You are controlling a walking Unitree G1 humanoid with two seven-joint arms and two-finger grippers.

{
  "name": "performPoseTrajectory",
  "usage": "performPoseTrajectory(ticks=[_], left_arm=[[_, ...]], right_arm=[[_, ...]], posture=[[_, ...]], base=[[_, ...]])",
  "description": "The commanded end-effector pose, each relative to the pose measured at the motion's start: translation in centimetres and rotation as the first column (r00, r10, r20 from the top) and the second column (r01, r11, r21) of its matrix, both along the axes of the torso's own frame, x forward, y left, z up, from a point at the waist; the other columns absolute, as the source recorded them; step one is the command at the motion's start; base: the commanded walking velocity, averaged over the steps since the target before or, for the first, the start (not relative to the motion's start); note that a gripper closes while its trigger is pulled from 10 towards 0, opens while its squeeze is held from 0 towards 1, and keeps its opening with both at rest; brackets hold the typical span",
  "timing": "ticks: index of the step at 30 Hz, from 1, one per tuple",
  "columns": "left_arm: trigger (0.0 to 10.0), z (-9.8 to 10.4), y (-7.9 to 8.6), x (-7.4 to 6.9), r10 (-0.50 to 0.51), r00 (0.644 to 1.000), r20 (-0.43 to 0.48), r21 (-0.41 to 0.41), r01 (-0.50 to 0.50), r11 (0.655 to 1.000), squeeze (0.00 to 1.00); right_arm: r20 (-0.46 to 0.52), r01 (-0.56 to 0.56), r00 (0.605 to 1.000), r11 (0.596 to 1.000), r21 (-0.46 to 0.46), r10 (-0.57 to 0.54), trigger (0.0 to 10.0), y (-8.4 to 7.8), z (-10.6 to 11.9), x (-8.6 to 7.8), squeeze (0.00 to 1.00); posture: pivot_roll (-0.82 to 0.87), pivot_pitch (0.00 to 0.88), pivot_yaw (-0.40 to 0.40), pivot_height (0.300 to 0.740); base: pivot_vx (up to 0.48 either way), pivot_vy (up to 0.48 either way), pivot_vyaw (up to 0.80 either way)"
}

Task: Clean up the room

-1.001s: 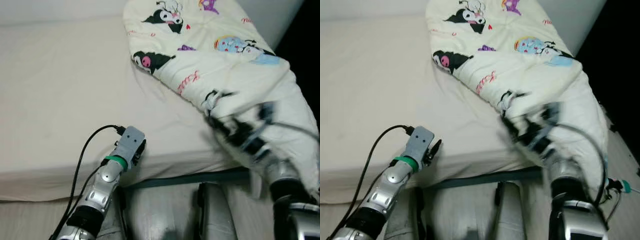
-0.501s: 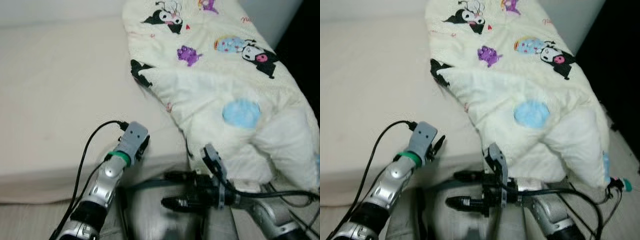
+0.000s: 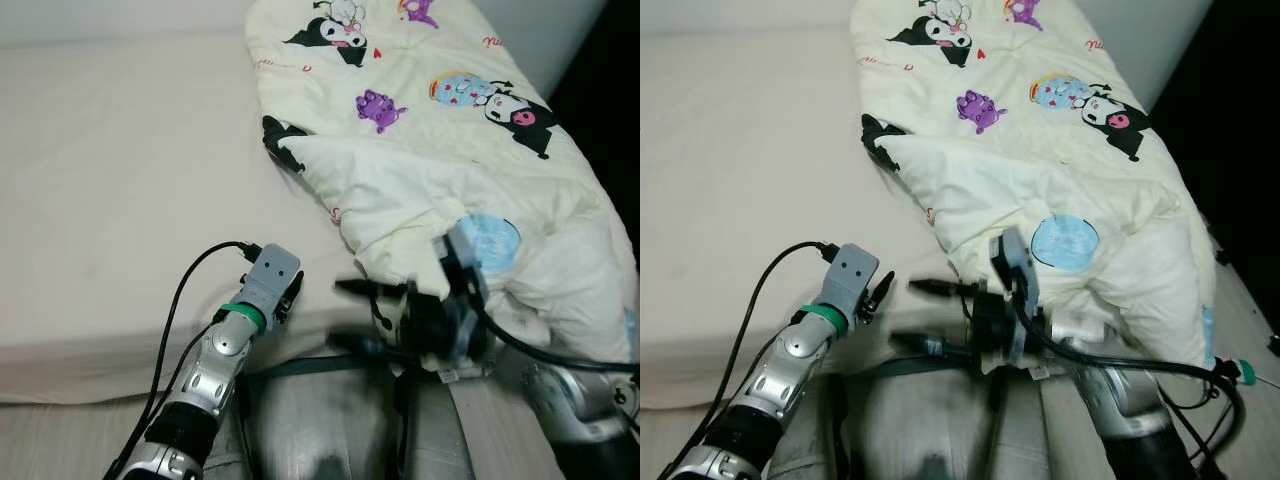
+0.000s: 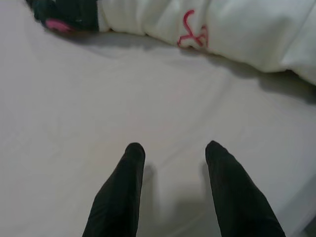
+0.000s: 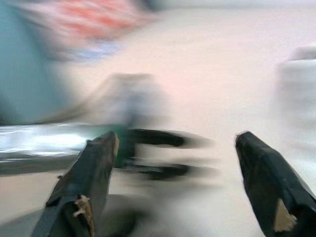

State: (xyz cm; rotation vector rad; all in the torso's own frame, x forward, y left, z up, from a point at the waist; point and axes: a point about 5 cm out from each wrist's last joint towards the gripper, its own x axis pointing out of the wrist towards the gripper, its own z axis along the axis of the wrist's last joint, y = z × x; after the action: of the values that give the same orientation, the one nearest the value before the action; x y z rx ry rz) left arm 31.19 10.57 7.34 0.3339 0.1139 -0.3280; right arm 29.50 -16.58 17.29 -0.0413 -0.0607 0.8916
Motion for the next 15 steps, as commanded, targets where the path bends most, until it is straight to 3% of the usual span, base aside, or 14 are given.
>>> performPoseTrajectory(ticks=[1,2,3,4,6,7,8,9,11,12,13,15], left_arm=[[10.0,-0.8,0.3,-0.3,0.012,0.999,-0.034,0.013,-0.011,1.0,0.0],[10.0,-0.9,0.4,-0.4,0.013,0.999,-0.035,0.014,-0.013,1.0,0.0],[10.0,-0.9,0.4,-0.4,0.013,0.999,-0.035,0.014,-0.013,1.0,0.0],[10.0,-0.9,0.5,-0.5,0.015,0.999,-0.037,0.015,-0.014,1.0,0.0],[10.0,-1.0,0.5,-0.6,0.016,0.999,-0.04,0.016,-0.015,1.0,0.0],[10.0,-1.0,0.5,-0.6,0.016,0.999,-0.04,0.016,-0.015,1.0,0.0],[10.0,-1.1,0.5,-0.6,0.015,0.999,-0.041,0.016,-0.014,1.0,0.0],[10.0,-1.1,0.4,-0.7,0.013,0.999,-0.041,0.017,-0.012,1.0,0.0],[10.0,-1.1,0.4,-0.7,0.011,0.999,-0.042,0.017,-0.011,1.0,0.0],[10.0,-1.2,0.4,-0.7,0.011,0.999,-0.042,0.018,-0.01,1.0,0.0],[10.0,-1.2,0.4,-0.7,0.011,0.999,-0.042,0.018,-0.01,1.0,0.0],[10.0,-1.3,0.4,-0.8,0.013,0.999,-0.045,0.019,-0.012,1.0,0.0]], right_arm=[[0.011,0.078,0.997,0.996,-0.037,-0.078,10.0,-0.8,-0.8,0.1,0.0],[0.089,0.252,0.966,0.964,-0.085,-0.245,10.0,-2.9,-0.5,1.3,0.0],[0.089,0.252,0.966,0.964,-0.085,-0.245,10.0,-2.9,-0.5,1.3,0.0],[0.158,0.408,0.906,0.909,-0.081,-0.393,10.0,-5.1,0.2,2.0,0.0],[0.234,0.668,0.727,0.743,-0.028,-0.645,10.0,-9.7,1.7,2.0,0.0],[0.234,0.668,0.727,0.743,-0.028,-0.645,10.0,-9.7,1.7,2.0,0.0],[0.235,0.73,0.666,0.684,-0.011,-0.708,10.0,-11.2,1.9,1.7,0.0],[0.212,0.763,0.634,0.647,-0.01,-0.744,10.0,-12.2,1.7,1.3,0.0],[0.168,0.774,0.622,0.634,0.017,-0.764,10.0,-12.8,1.4,0.9,0.0],[0.104,0.79,0.6,0.608,0.08,-0.793,10.0,-13.3,0.9,0.4,0.0],[0.104,0.79,0.6,0.608,0.08,-0.793,10.0,-13.3,0.9,0.4,0.0],[-0.021,0.825,0.538,0.521,0.219,-0.842,10.0,-14.1,-0.5,-0.9,0.0]], posture=[[-0.02,0.071,0.061,0.535],[-0.02,0.07,0.058,0.535],[-0.02,0.07,0.058,0.535],[-0.02,0.07,0.056,0.535],[-0.02,0.071,0.057,0.535],[-0.02,0.071,0.057,0.535],[-0.02,0.069,0.059,0.535],[-0.02,0.069,0.057,0.535],[-0.02,0.069,0.057,0.535],[-0.02,0.07,0.052,0.535],[-0.02,0.07,0.052,0.535],[-0.03,0.071,0.051,0.535]], base=[[0.0,0.0,0.0],[0.0,0.0,0.0],[0.0,0.0,0.0],[0.0,0.0,0.0],[0.0,0.0,0.0],[0.0,0.0,0.0],[0.0,0.0,0.0],[0.0,0.0,0.0],[0.0,0.0,0.0],[0.0,0.0,0.0],[0.0,0.0,0.0],[0.0,0.0,0.0]])
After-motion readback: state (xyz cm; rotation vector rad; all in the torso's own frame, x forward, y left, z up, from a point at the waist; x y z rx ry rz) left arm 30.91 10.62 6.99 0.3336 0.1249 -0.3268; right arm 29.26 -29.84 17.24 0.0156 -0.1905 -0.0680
